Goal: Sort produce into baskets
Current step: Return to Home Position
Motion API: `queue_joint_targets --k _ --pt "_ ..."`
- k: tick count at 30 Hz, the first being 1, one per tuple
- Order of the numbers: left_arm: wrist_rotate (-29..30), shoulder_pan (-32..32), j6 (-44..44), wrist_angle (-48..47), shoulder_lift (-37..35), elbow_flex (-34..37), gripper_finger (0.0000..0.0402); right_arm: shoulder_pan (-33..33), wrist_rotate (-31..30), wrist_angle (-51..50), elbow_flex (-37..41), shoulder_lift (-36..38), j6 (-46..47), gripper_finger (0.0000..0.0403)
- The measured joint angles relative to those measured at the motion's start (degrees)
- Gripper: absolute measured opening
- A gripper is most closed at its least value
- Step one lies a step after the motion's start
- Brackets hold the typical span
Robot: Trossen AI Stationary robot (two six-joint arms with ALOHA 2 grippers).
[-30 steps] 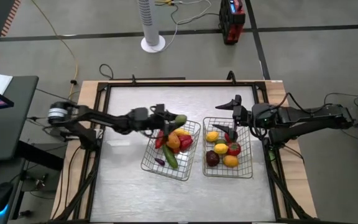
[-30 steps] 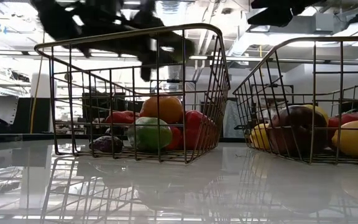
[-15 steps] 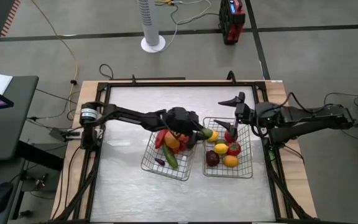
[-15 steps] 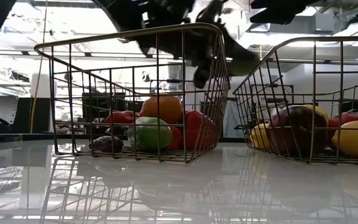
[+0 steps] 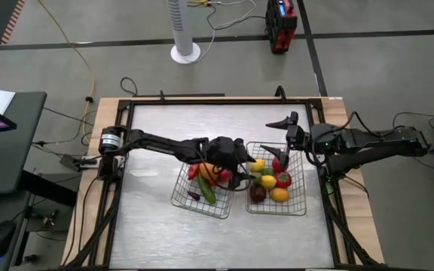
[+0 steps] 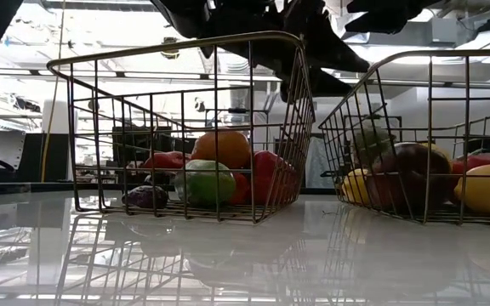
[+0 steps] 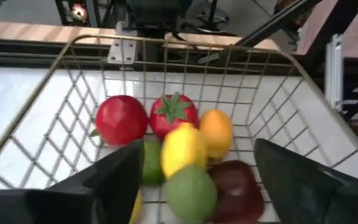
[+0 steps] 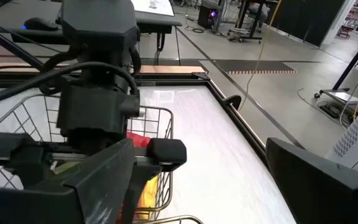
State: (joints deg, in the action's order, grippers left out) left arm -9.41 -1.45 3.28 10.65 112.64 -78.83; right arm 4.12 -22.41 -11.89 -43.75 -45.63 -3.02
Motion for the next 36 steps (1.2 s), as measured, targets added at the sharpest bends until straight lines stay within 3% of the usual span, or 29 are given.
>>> queue_joint_targets --k 5,12,18,26,36 --pt "1.24 -0.15 -2.58 -5.97 -2.46 0.09 0.0312 0.0 0.0 -0.11 0.0 0.0 0.44 0.0388" --pt "15.4 -0.06 -16.53 -16.91 -10.8 3.17 0.0287 -0.04 0.02 -1.42 -0.02 -0.86 1.22 0.0388" --pt "13.47 -3.44 -18.77 -8.44 -18.77 14.36 0.0262 -0.3 0.0 -1.18 -0.02 -3.46 0.96 0.0388" --pt "14.21 -12.37 -24.63 7.6 -32.05 30.35 0.0253 -5.28 0.03 5.54 -0.11 -5.06 -6.56 0.0388" --pt "16.62 -18.27 -31.06 4.79 -41.72 33.42 0.0253 -14.19 0.24 8.49 -0.09 -6.09 -13.24 0.0388"
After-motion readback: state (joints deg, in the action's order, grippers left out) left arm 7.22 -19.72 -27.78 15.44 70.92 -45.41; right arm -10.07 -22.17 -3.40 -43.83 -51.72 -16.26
